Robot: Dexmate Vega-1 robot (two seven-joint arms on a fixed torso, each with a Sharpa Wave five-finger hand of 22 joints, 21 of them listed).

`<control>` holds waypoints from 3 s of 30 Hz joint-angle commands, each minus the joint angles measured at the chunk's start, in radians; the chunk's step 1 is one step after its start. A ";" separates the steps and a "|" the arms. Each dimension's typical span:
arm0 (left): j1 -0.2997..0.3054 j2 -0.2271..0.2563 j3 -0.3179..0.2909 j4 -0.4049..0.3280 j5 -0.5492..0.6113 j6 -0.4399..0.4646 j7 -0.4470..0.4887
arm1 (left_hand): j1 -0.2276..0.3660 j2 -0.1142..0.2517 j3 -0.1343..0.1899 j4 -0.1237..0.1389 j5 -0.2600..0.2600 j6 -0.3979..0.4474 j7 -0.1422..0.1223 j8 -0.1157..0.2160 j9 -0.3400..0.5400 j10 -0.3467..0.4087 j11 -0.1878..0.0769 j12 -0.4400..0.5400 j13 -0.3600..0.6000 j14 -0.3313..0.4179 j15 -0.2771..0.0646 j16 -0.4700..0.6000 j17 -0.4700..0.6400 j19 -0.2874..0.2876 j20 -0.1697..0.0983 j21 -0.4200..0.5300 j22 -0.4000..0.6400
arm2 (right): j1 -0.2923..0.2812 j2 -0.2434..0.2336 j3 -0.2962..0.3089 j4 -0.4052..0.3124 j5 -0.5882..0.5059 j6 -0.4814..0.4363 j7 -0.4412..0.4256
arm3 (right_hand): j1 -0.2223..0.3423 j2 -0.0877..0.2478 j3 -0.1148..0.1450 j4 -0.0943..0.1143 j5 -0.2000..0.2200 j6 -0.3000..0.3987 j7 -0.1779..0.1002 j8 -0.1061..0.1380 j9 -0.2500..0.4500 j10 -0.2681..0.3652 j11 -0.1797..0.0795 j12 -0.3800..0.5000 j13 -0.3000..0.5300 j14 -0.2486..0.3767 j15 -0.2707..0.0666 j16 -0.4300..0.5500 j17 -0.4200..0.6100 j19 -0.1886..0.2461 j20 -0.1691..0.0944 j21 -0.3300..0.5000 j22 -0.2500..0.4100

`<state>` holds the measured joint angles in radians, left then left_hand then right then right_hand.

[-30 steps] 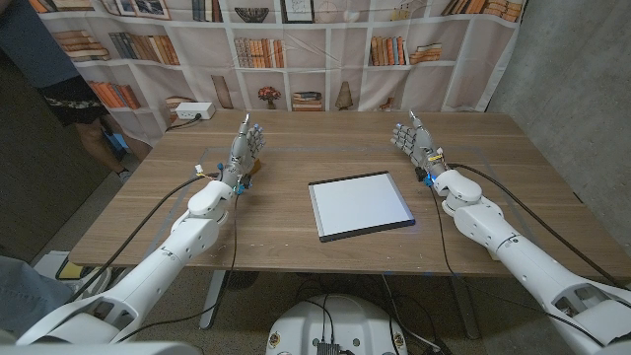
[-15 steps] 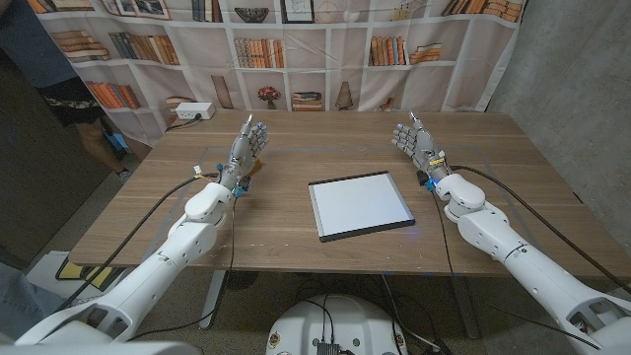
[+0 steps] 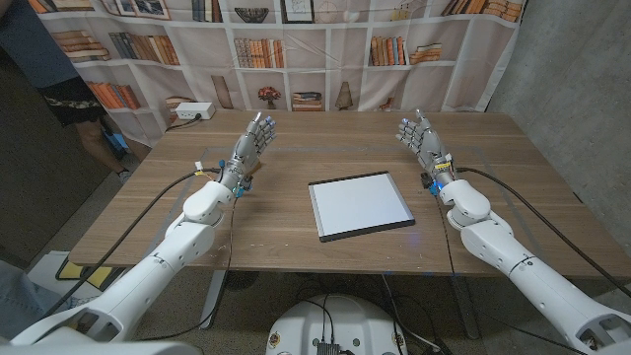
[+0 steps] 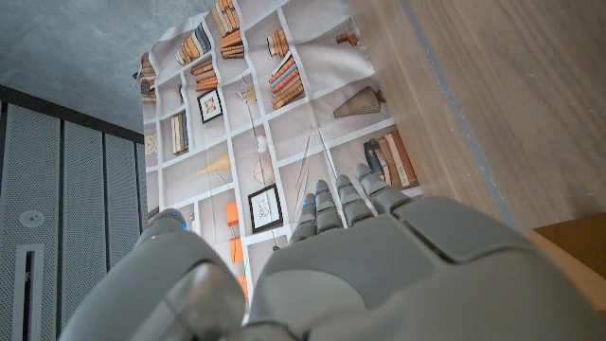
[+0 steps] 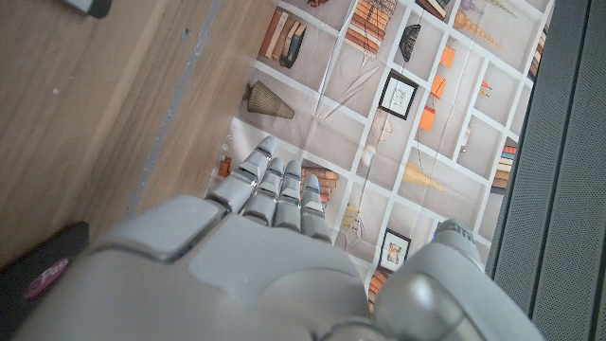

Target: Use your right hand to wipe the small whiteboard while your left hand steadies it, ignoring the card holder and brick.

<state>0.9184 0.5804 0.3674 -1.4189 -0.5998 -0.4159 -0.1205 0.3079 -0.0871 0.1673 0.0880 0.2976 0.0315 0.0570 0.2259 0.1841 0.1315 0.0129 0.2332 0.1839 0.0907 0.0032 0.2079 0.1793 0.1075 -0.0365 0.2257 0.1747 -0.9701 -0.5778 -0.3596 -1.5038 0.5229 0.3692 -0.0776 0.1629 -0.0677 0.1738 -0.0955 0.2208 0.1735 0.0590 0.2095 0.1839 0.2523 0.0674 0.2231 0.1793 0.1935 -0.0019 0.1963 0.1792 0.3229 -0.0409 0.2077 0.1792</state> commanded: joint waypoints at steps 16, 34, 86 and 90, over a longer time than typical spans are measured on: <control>0.012 0.008 0.057 0.041 0.229 -0.291 0.004 | 0.112 0.039 0.020 -0.043 0.007 0.152 -0.026 0.025 0.004 0.147 -0.043 0.020 0.006 0.155 -0.053 0.017 0.002 0.163 -0.015 0.030 0.003 | -0.086 -0.037 0.042 -0.067 -0.032 0.019 -0.046 | 0.017 -0.002 0.001 -0.007 0.008 0.016 -0.006 0.004 0.003 0.015 0.005 0.007 0.003 0.016 -0.002 0.002 0.002 0.018 -0.037 0.005 0.001; 0.158 0.119 -0.013 -0.153 0.387 -0.232 0.120 | 0.165 0.045 0.030 -0.068 0.006 0.208 -0.036 0.028 0.004 0.203 -0.057 0.021 0.007 0.209 -0.066 0.016 0.003 0.213 -0.017 0.031 0.004 | -0.077 -0.035 0.046 -0.073 -0.041 0.005 -0.058 | 0.019 -0.005 -0.003 -0.009 0.009 0.018 -0.008 0.001 0.003 0.019 0.004 0.006 0.003 0.021 0.002 0.000 0.003 0.020 -0.033 0.003 0.001; 0.312 0.314 -0.125 -0.444 1.057 -0.059 0.361 | 0.298 0.122 0.093 -0.122 0.003 0.308 -0.070 0.027 0.005 0.284 -0.093 0.007 0.008 0.275 -0.097 0.001 0.004 0.261 -0.026 0.017 0.005 | -0.209 -0.121 0.139 -0.221 -0.066 -0.018 -0.110 | 0.018 -0.006 -0.012 -0.008 0.013 0.023 -0.007 -0.005 0.004 0.018 0.008 -0.002 0.004 0.028 0.001 -0.004 0.005 0.022 -0.030 -0.003 0.002; 0.322 0.332 -0.119 -0.473 1.036 -0.017 0.323 | 0.309 0.129 0.100 -0.127 0.002 0.319 -0.075 0.028 0.005 0.287 -0.102 0.004 0.008 0.278 -0.100 0.000 0.004 0.262 -0.027 0.015 0.005 | -0.217 -0.123 0.143 -0.221 -0.052 -0.023 -0.100 | 0.018 -0.006 -0.013 -0.008 0.013 0.025 -0.008 -0.005 0.004 0.019 0.007 -0.002 0.004 0.029 0.001 -0.004 0.005 0.022 -0.030 -0.003 0.002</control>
<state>1.2144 0.8730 0.2489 -1.8133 0.3756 -0.5236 0.2198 0.6044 0.0443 0.2560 -0.0390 0.2975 0.3380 -0.0181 0.2549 0.1837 0.4171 -0.0792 0.2435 0.1885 0.3574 -0.0427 0.2106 0.1790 0.3643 -0.0462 0.2435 0.1745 -1.1579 -0.6901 -0.2426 -1.7212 0.4485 0.3320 -0.1918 0.1747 -0.0717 0.1656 -0.1035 0.2294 0.1894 0.0499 0.2069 0.1836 0.2700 0.0747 0.2231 0.1791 0.2146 -0.0015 0.1962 0.1789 0.3370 -0.0412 0.2076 0.1790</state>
